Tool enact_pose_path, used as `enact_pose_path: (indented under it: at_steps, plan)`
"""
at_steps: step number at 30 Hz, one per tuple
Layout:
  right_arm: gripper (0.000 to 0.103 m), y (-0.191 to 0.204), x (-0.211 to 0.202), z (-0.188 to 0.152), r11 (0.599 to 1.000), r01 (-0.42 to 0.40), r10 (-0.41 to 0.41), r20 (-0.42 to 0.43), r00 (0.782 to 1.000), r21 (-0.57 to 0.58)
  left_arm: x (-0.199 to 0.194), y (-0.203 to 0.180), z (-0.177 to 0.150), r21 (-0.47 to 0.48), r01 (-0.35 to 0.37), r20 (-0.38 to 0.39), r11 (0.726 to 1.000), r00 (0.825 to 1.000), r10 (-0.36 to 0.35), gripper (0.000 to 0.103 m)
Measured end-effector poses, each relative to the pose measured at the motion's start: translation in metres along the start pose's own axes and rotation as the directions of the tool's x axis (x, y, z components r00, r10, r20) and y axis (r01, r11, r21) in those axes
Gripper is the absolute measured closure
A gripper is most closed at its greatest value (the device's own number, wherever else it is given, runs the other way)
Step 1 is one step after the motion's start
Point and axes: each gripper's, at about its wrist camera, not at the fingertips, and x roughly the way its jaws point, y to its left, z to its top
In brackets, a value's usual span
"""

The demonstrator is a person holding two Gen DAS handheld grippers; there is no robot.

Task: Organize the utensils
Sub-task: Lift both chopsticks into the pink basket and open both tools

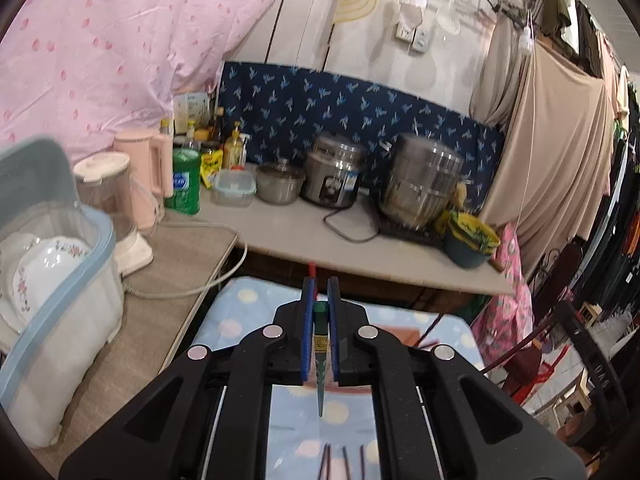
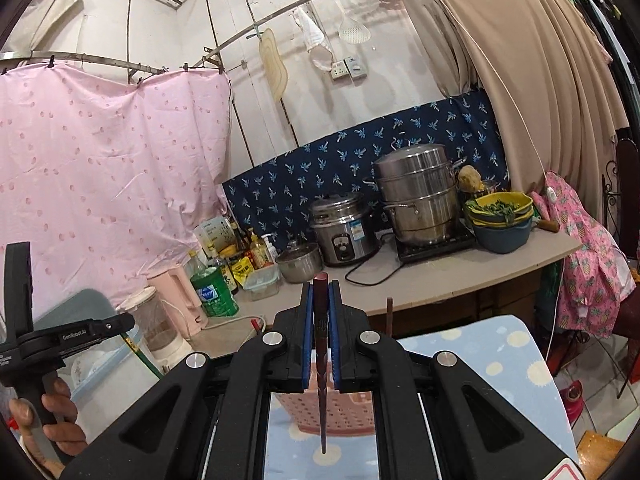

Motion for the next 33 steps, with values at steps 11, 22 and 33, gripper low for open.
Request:
enact_pose_path:
  at_steps: [11,22,33]
  plan:
    - [0.096,-0.002,0.078,0.023,1.0,-0.01,0.01,0.01,1.0,0.004,0.042,-0.039,0.049,0.036,-0.031,0.171,0.999,0.985,0.025,0.097]
    - [0.096,-0.019,0.133,-0.02,1.0,0.017,-0.017,-0.099,0.995,0.003,0.125,-0.034,0.013,0.049,-0.056,0.067,0.997,0.996,0.052,0.097]
    - [0.094,-0.027,0.147,-0.051,0.999,0.037,-0.036,-0.169,0.985,0.005,0.151,-0.024,-0.022,0.059,-0.062,-0.022,0.996,0.998,0.063,0.096]
